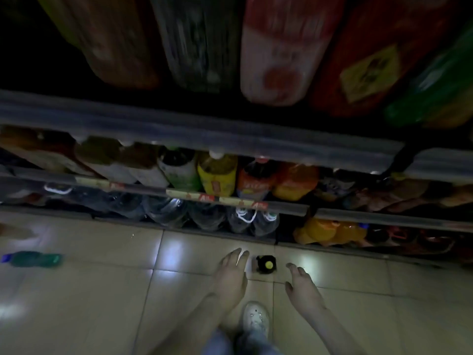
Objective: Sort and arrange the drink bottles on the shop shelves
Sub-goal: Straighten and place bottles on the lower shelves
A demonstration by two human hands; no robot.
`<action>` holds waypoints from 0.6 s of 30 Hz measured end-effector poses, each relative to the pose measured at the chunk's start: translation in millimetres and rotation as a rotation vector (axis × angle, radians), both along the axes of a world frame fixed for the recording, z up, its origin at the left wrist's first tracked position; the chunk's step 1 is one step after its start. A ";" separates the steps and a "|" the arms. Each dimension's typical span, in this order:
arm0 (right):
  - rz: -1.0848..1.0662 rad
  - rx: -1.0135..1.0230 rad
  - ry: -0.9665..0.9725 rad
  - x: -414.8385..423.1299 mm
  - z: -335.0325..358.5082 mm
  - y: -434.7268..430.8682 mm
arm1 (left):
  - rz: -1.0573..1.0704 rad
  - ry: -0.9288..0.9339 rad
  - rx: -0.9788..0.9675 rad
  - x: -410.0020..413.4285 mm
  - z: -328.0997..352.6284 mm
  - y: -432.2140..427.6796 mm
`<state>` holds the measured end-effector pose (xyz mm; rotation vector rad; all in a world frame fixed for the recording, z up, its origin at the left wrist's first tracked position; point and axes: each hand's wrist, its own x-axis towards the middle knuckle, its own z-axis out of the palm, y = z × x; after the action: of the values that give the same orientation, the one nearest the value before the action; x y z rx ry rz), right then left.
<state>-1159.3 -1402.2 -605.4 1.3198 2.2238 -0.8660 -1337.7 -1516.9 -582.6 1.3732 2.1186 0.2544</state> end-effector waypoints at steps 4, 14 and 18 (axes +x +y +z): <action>0.014 -0.071 -0.067 3.9 -116.1 9.7 | 0.061 -0.036 -0.059 12.0 -97.5 5.1; 0.044 -0.058 -0.139 -20.3 -326.5 26.6 | 0.265 -0.144 -0.061 0.7 -239.1 26.2; 0.165 0.033 -0.159 -28.9 -328.4 29.1 | 0.209 -0.255 -0.110 -11.7 -253.4 29.0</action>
<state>-1188.1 -1373.1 -933.8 1.1574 2.1936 -0.6439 -1349.4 -1487.9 -836.0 1.0002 2.0281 0.3694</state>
